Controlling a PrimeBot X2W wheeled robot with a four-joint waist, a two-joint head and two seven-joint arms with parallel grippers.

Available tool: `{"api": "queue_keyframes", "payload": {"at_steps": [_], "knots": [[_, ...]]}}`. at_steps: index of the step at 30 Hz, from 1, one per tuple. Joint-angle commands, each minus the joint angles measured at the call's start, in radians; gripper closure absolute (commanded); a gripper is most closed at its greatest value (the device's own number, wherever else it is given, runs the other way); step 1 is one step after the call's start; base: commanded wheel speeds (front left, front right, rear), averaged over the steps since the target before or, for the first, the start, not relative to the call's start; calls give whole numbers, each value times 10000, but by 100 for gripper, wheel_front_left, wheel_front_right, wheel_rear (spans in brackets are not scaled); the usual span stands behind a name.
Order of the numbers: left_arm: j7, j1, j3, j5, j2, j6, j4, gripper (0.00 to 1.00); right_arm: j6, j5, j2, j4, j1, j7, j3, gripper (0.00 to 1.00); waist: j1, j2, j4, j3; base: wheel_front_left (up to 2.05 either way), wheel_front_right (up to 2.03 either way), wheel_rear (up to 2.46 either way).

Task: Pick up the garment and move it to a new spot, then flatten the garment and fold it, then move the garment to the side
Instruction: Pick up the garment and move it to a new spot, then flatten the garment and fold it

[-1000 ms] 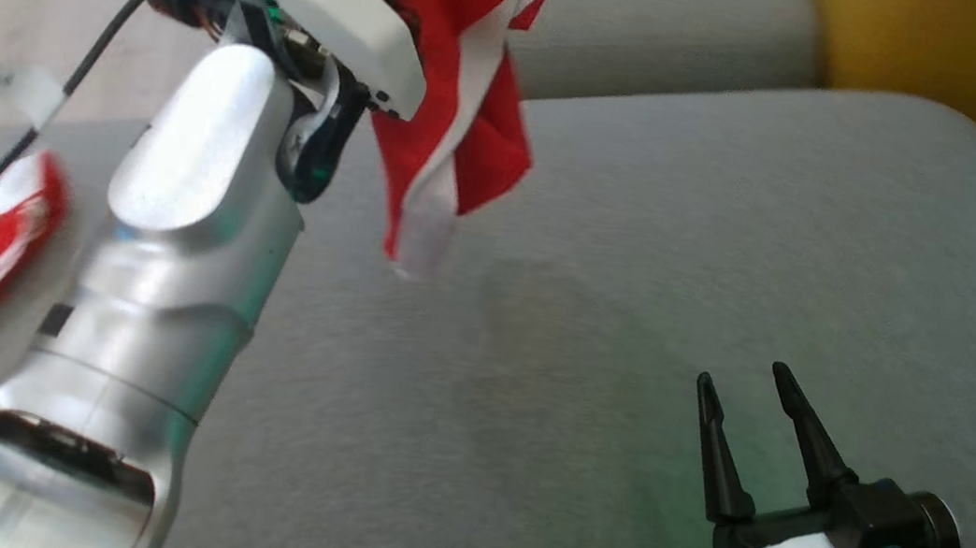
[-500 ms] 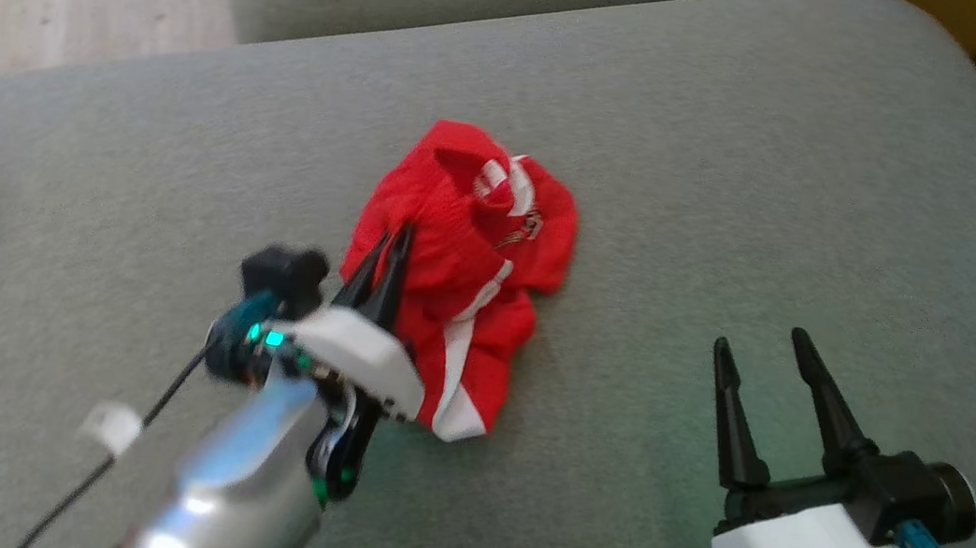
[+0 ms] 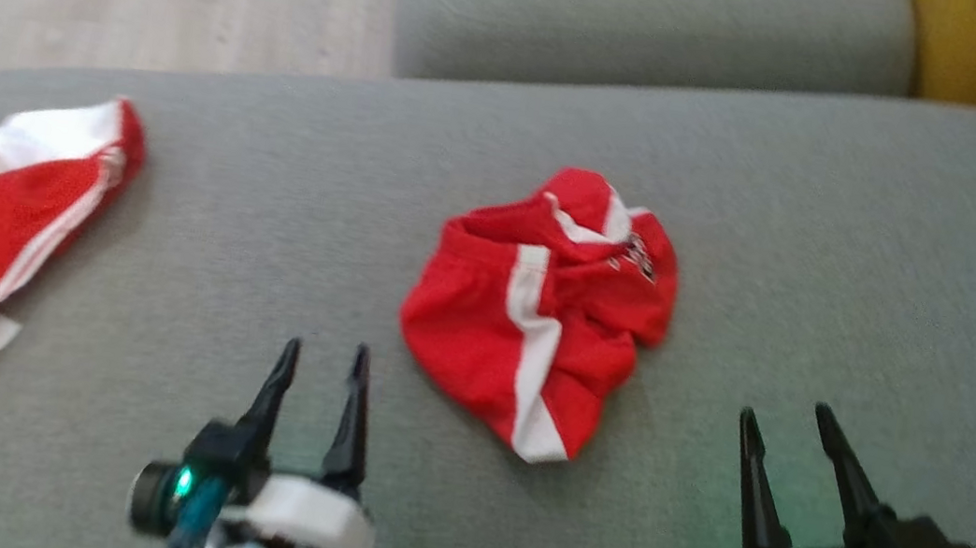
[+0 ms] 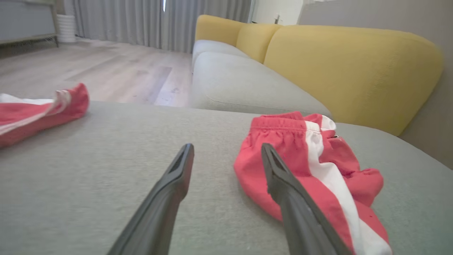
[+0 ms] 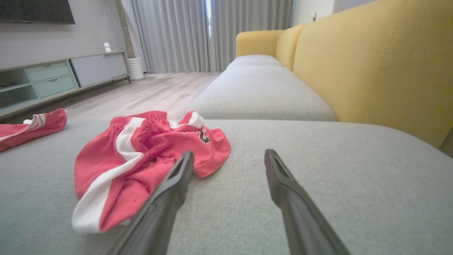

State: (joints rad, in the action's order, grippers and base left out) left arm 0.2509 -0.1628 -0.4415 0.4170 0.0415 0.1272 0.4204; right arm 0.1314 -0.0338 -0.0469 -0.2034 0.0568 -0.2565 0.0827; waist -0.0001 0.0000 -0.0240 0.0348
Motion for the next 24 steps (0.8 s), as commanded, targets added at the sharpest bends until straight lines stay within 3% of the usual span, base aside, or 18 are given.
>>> {"api": "queue_keyframes", "payload": {"at_steps": [1, 11, 24], "knots": [[107, 197, 644, -526, 88, 160, -798, 0, -7, -62, -34, 286, -61, -53, 120, 0, 1, 0, 602, -573, 0, 0, 0], [108, 2357, 1534, -2345, 144, 68, -2641, 0, -7, -549, -34, 337, 848, -53, -101, 0, 1, 0, 1290, -1272, 0, 0, 0], [108, 3253, 1961, -3068, 115, -387, -3063, 0, -7, -1312, -34, 891, 1986, -53, 136, 0, 1, 0, 1557, -1601, 0, 0, 0]]}}
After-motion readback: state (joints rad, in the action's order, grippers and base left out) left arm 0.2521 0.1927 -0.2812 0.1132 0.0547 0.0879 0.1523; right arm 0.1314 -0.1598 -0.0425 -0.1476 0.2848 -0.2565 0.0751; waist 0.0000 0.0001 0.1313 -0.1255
